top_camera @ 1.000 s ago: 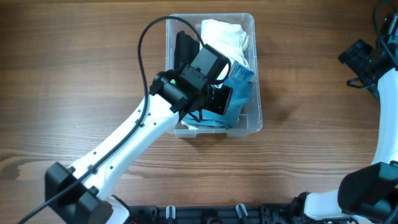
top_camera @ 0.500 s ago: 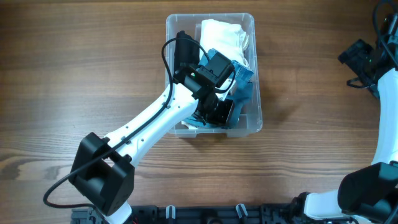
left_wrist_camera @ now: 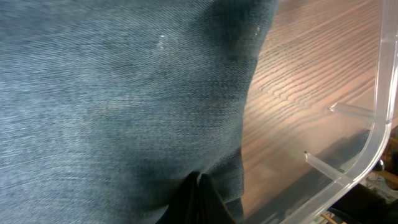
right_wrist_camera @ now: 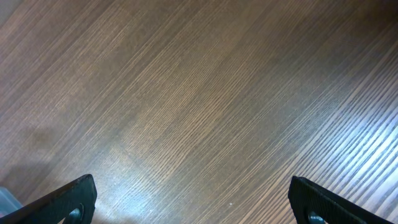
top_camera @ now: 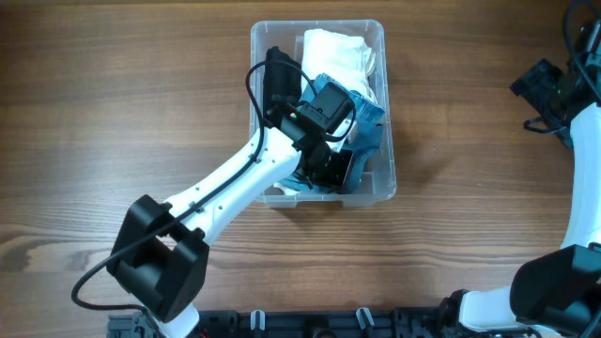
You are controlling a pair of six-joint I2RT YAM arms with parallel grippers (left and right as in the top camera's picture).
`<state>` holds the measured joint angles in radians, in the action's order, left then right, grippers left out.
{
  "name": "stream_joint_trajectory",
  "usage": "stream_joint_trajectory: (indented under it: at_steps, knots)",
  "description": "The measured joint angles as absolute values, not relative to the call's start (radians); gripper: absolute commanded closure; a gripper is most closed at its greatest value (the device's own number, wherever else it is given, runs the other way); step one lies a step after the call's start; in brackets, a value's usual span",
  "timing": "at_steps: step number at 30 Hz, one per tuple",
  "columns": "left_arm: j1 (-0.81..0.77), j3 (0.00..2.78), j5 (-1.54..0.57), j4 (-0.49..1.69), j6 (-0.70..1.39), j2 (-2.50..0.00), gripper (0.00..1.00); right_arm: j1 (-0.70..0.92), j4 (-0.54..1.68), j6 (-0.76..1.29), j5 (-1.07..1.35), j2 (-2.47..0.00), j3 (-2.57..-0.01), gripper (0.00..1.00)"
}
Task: Pack container
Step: 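Push the blue denim down into the bin with the left gripper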
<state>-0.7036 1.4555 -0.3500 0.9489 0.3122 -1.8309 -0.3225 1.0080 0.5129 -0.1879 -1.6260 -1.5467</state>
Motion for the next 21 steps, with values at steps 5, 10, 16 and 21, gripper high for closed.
stream_joint_trajectory:
  at_steps: [5,10,16,21]
  knots:
    - [-0.667,1.513,-0.266,0.890,0.312,-1.753,0.96,-0.323,1.008,0.513,-0.188,-1.626,-1.547,0.00]
    - [-0.665,1.549,-0.208,0.798,0.311,-1.637,0.96,-0.323,1.007,0.513,-0.187,-1.626,-1.547,0.00]
    - [-0.665,1.551,-0.168,0.691,0.310,-1.724,0.96,-0.323,1.008,0.513,-0.188,-1.626,-1.547,0.00]
    - [-0.665,1.551,-0.124,0.529,0.308,-1.818,0.96,-0.323,1.008,0.513,-0.187,-1.626,-1.547,0.00]
